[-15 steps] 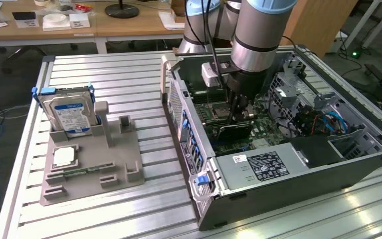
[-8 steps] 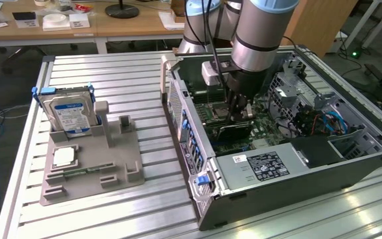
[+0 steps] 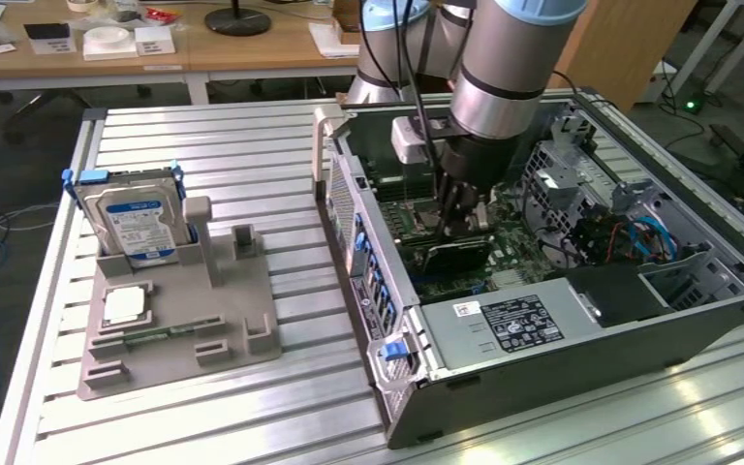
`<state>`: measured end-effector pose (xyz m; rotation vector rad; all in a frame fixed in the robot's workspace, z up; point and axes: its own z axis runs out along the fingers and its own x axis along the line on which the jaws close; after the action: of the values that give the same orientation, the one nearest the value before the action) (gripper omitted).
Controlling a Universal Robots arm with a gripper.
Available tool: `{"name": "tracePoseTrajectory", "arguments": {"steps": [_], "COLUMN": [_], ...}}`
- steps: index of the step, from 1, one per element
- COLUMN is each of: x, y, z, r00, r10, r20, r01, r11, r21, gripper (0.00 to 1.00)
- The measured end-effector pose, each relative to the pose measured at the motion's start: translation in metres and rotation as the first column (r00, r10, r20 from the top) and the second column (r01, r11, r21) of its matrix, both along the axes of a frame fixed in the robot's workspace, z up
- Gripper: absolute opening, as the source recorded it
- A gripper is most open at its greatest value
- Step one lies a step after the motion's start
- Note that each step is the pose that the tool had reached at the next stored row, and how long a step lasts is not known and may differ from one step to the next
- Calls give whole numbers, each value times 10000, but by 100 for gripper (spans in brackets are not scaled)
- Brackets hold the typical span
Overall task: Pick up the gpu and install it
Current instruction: 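Press down on the gpu until it lock into place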
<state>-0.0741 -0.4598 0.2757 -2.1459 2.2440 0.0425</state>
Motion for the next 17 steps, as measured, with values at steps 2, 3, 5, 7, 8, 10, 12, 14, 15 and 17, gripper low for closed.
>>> {"name": "tracePoseTrajectory", "arguments": {"steps": [2,3,5,7,8,10,12,14,15,17], "x": [-14,-27,-78,-126,-136,-143,-145,-146,-146,-156], "y": [0,1,12,36,41,41,40,40,39,39], "z": [-3,-6,-13,-16,-17,-18,-20,-24,-24,-26], "r00": [10000,10000,10000,10000,10000,10000,9999,9990,9987,9986], "r10": [1,1,3,3,3,12,124,455,505,520], "r20": [-38,-40,-40,-42,-41,-42,-42,-42,-41,-41], "r01": [-1,-1,-3,-3,-3,-13,-124,-455,-506,-520], "r11": [10000,10000,10000,10000,10000,10000,9999,9990,9987,9986], "r21": [1,1,-1,-9,-7,-8,-10,-9,-9,-7], "gripper": [11,11,11,11,11,11,11,11,11,11]}}
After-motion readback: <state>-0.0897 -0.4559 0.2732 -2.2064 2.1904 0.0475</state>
